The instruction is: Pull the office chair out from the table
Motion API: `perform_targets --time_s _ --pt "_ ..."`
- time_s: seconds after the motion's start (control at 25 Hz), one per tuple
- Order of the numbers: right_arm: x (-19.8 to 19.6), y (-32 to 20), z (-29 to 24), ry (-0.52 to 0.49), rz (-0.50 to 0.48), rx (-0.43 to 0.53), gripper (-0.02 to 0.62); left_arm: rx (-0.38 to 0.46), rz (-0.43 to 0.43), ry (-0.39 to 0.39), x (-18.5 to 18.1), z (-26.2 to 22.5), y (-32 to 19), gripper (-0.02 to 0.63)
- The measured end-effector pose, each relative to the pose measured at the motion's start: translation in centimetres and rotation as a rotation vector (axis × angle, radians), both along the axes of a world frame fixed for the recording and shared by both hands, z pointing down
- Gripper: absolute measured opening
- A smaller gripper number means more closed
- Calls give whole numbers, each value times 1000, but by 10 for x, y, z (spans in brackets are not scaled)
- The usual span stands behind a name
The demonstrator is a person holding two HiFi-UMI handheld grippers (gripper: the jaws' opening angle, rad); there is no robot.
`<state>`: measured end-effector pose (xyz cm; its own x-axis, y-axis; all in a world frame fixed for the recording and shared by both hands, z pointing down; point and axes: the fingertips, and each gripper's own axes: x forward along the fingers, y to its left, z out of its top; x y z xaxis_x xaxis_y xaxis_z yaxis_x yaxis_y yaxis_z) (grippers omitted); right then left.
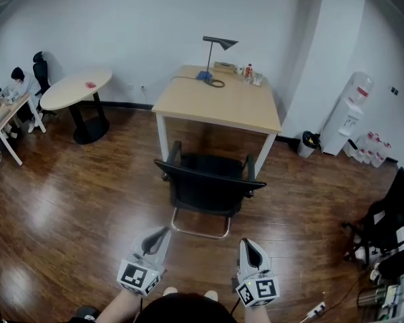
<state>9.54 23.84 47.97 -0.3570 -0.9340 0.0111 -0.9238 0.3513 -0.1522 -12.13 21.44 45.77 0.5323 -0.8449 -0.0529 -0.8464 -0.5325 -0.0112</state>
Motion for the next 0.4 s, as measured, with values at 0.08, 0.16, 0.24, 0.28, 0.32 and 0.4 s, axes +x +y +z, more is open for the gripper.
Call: perform_targets --time_s 0.08,0.16,0.24,0.28,0.32,0.4 --pt "4 1 4 -17 10 -8 11 -15 21 -3 2 5 3 12" --pt "4 1 8 -21 8 -22 11 -13 24 -18 2 8 7 12" --pt "-1 1 11 -11 -7 -31 11 -16 17 -27 0 10 7 12" --pt "-3 1 13 -4 -14 -33 11 -20 14 -27 -2 11 7 12" --pt "-5 2 14 3 -20 -36 11 -26 11 -27 -4 12 7 12" --pt "-9 2 16 13 -30 -40 11 -36 5 -28 -7 14 7 12"
